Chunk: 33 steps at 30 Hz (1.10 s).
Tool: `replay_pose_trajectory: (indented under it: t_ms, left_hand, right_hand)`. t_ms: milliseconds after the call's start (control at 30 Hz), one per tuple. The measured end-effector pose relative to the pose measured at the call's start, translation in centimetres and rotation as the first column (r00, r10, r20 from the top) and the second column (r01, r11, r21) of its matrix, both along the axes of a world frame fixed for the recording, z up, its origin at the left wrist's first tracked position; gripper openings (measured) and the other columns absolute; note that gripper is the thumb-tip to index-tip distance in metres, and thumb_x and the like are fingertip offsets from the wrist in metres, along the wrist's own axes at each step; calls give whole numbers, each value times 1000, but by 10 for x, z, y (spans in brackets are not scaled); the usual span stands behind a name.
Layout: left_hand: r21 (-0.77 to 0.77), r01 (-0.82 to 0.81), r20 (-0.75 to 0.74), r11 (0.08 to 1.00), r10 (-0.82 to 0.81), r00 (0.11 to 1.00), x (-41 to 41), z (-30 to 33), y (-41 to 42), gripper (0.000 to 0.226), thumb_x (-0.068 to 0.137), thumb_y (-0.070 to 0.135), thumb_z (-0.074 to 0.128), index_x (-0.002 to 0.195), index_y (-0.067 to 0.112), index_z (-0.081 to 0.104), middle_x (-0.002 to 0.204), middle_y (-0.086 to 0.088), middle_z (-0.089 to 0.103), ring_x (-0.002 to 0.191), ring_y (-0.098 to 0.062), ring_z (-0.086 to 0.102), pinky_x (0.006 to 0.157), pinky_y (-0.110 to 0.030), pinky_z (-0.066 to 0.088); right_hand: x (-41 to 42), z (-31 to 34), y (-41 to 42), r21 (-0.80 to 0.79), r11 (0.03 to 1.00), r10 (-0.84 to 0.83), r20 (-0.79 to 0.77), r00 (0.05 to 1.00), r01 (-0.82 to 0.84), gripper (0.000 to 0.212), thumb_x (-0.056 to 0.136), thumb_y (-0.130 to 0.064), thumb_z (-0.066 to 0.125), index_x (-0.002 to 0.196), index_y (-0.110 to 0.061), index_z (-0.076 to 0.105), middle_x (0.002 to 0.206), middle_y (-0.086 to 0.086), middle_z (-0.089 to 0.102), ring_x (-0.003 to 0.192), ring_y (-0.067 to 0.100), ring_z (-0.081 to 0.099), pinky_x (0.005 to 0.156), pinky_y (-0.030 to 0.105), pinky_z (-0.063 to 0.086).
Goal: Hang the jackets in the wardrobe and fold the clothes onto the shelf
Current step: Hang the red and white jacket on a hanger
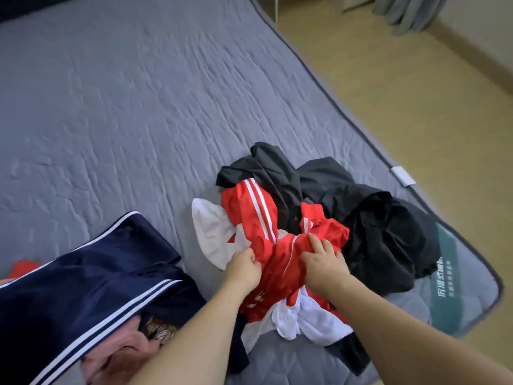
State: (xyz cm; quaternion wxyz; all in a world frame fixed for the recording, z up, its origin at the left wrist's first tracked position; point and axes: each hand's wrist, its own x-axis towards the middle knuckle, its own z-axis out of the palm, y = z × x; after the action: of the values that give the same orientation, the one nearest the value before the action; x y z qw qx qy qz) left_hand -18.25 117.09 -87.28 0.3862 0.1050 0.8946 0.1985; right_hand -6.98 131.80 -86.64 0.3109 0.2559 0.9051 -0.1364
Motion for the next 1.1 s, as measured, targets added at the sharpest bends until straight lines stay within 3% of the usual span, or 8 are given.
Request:
replay_pose_trajectory:
  t_ms: [133,267,367,467,633,800,967,1100]
  left_hand:
    - [387,-654,265,650,601,754,-10,68,-6,22,87,10,43,66,17,42,54,-4,50,41,-16,43,44,-27,36]
    - [465,-829,432,310,738,519,-46,220,-33,25,75,15,44,54,21,32,46,6,33,34,-12,30,41,-16,29]
    - [532,-798,429,285,721,544,-55,346,-53,27,85,20,45,59,20,36,52,-1,31,35,-13,32,43,-15,31]
    - [651,-732,440,202,685,581,-50,450,-64,19,86,22,49,101,13,56,87,-14,49,70,-23,55,62,-31,43]
    - [795,-606,402,24,727,556,-43,580,-118,13,89,22,52,94,11,58,81,-9,64,73,-25,63,68,-35,52]
    - [906,-417,262,-78,876,404,-26,667,-243,14,85,18,53,90,5,51,90,-21,52,87,-33,59,81,-48,52]
    - [956,-236,235,-175,937,257,9,726,-372,27,85,14,54,61,19,42,62,-2,46,70,-18,54,65,-33,48]
    - [985,-115,150,-130,971,186,29,765,-476,35,83,10,54,51,24,46,53,8,45,55,-12,50,56,-23,43]
  right_hand:
    - [3,23,2,-108,989,-83,180,980,103,48,90,-29,46,137,-20,44,144,8,40,126,33,46,104,40,36]
    - [-12,115,-16,-353,929,-135,-47,990,110,67,82,-36,62,140,-17,36,140,10,43,129,31,43,105,37,37]
    - [-31,208,-44,-636,771,-206,-202,957,31,106,68,-31,80,151,-16,17,141,-2,35,132,17,35,103,30,35]
    - [-61,298,-83,-729,680,-254,-342,905,-85,117,58,-38,90,150,-15,21,148,-2,33,139,15,31,111,35,33]
    - [-114,418,-148,-739,627,-388,-572,722,-248,30,73,-23,72,92,-43,62,84,-19,65,82,2,62,68,10,48]
    - [-159,493,-227,-513,780,-142,-703,697,-358,33,75,-1,52,98,-22,61,79,-7,57,74,16,52,65,23,35]
    - [-164,567,-357,-316,879,-209,-928,308,-357,35,65,3,55,97,-9,55,98,13,53,88,34,47,75,36,34]
    - [-153,613,-471,-490,752,-313,-854,415,-440,32,74,-5,42,101,-22,47,77,0,59,74,33,56,66,40,45]
